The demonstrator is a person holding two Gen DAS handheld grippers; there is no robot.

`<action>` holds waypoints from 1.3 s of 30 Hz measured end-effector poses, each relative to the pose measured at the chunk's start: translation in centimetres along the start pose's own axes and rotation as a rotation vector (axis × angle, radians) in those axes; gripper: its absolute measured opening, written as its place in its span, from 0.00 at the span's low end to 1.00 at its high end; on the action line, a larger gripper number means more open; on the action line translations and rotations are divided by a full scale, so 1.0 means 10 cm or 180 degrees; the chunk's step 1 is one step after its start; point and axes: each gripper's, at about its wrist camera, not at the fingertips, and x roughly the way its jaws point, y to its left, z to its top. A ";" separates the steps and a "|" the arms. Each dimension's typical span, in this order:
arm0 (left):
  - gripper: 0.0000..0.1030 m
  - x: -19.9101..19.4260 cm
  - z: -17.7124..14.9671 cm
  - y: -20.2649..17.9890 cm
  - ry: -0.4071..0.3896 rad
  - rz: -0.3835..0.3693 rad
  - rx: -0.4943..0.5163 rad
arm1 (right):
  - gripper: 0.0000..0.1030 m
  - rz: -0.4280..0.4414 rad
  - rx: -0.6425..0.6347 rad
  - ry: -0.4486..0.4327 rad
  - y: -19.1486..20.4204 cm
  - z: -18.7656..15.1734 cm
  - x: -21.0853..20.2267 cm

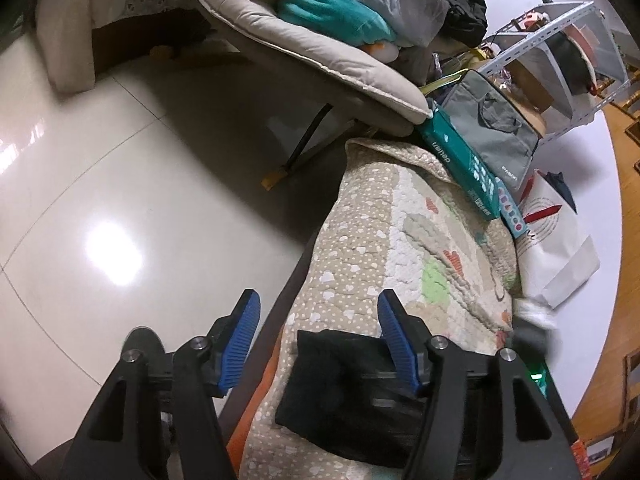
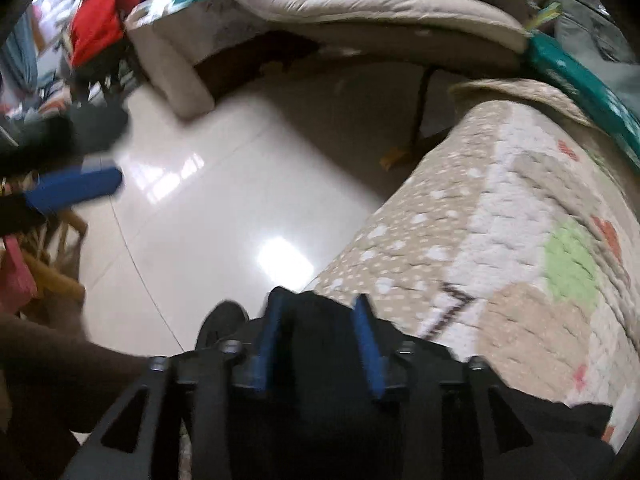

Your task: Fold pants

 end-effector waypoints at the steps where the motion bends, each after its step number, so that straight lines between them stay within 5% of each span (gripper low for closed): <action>1: 0.59 0.01 0.00 -0.01 -0.0003 0.0031 0.0017 | 0.53 -0.0027 0.0029 -0.0083 -0.05 -0.01 -0.11; 9: 0.59 0.23 -0.10 -0.07 0.0205 0.0192 0.0165 | 0.63 -0.0477 0.0552 -0.0588 -1.09 -0.50 -1.31; 18: 0.59 0.66 -0.44 -0.40 0.0634 0.0438 0.0598 | 0.64 -0.1115 0.1946 -0.0706 -2.60 -1.97 -2.28; 26: 0.59 0.95 -0.73 -0.72 0.0834 0.0674 0.1092 | 0.63 -0.0907 0.2982 -0.0442 -3.23 -2.86 -2.23; 30: 0.59 0.94 -0.80 -0.80 0.0779 0.0814 0.1361 | 0.63 -0.1203 0.2878 0.0021 -3.18 -2.85 -1.97; 31: 0.59 0.93 -0.80 -0.79 0.0773 0.0805 0.1368 | 0.58 -0.1216 0.2801 0.0093 -3.13 -2.86 -1.92; 32: 0.59 0.92 -0.79 -0.79 0.0775 0.0792 0.1350 | 0.38 -0.1195 0.2747 0.0143 -3.08 -2.86 -1.90; 34: 0.59 0.91 -0.76 -0.74 0.0791 0.0760 0.1264 | 0.25 -0.1260 0.2602 0.0170 -2.95 -2.84 -1.90; 39: 0.59 0.90 -0.71 -0.64 0.0843 0.0708 0.1041 | 0.14 -0.1347 0.2541 0.0079 -2.83 -2.84 -2.11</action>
